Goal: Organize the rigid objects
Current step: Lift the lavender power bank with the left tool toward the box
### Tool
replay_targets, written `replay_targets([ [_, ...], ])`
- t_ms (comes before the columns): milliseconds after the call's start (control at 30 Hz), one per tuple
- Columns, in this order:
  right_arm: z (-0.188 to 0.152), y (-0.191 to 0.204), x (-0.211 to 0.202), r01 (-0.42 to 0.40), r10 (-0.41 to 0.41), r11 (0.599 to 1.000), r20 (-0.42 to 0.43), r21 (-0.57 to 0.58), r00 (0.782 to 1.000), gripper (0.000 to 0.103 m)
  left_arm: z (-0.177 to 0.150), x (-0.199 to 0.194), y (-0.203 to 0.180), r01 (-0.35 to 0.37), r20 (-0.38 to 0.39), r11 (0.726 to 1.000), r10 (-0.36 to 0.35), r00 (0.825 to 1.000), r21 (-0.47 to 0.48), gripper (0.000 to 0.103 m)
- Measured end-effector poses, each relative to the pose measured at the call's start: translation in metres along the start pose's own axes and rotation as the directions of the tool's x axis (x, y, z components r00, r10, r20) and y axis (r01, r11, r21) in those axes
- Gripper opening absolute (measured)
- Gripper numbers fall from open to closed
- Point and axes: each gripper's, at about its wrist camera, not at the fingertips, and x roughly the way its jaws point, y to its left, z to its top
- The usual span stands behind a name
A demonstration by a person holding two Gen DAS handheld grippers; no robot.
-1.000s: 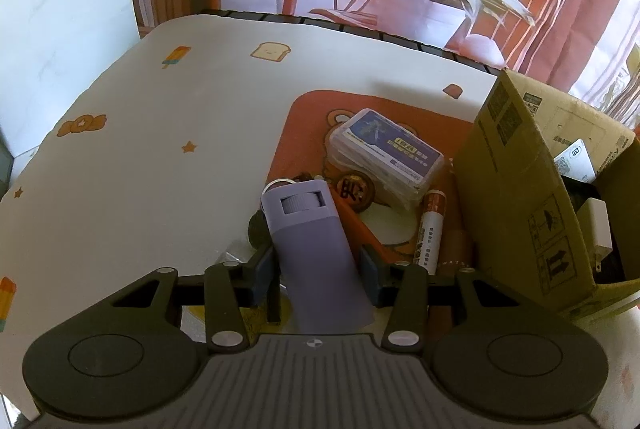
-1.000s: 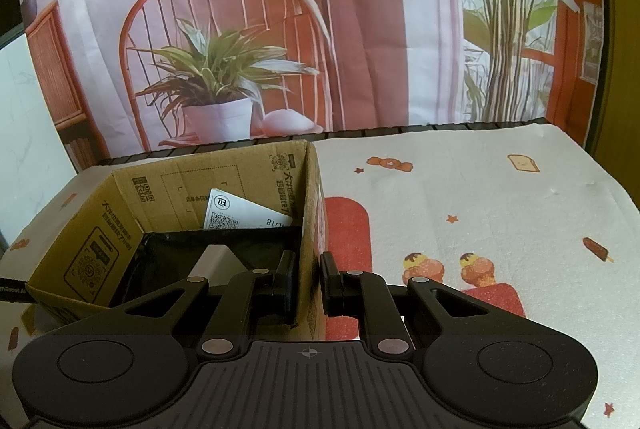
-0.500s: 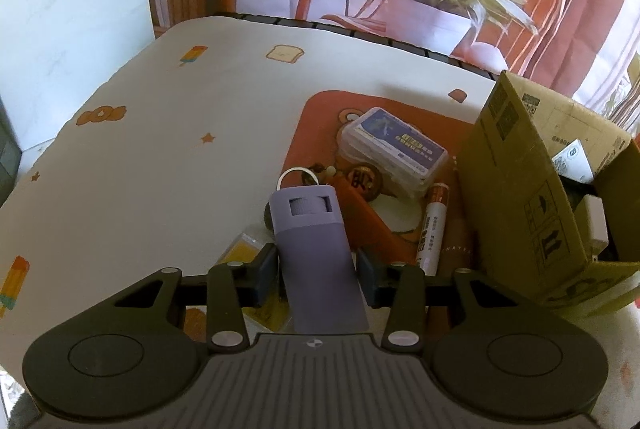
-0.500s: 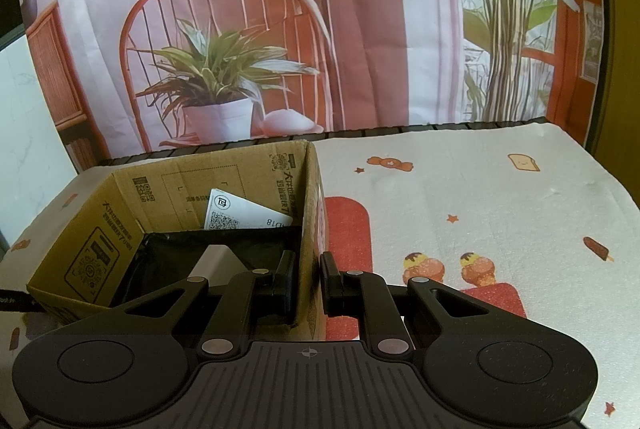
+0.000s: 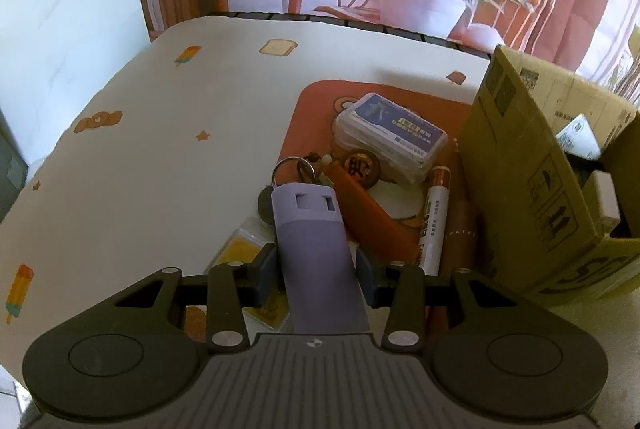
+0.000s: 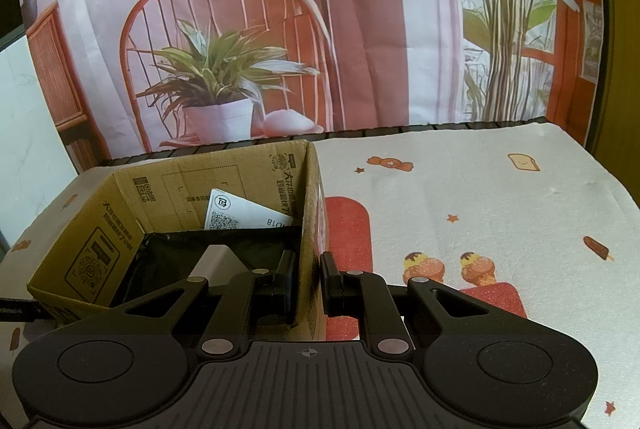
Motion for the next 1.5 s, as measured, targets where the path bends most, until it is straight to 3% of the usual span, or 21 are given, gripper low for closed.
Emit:
replay_targets([
  [300,0.000,0.000,0.000,0.000,0.000,1.000,0.000,0.001,1.000,0.013,-0.002,-0.002,0.000,-0.018,0.021,1.000,0.018,1.000,0.023,0.043],
  [767,0.000,0.000,0.000,-0.001,0.001,1.000,0.000,0.002,1.000,0.014,0.012,-0.043,0.004,0.017,0.160,1.000,-0.014,0.987,-0.021,0.042],
  [1000,0.000,-0.001,0.000,-0.001,0.001,1.000,0.000,0.002,1.000,0.014,0.026,-0.063,-0.002,0.066,0.209,0.998,-0.062,0.976,-0.012,0.042],
  [1200,0.000,-0.001,0.000,-0.001,0.001,1.000,-0.001,0.002,1.000,0.014,0.045,-0.085,-0.022,0.129,0.258,0.991,-0.136,0.957,0.045,0.042],
  [1500,0.000,-0.001,0.000,-0.002,0.002,1.000,-0.001,0.003,1.000,0.014,0.062,-0.089,-0.072,0.246,0.240,0.956,-0.279,0.930,0.161,0.042],
])
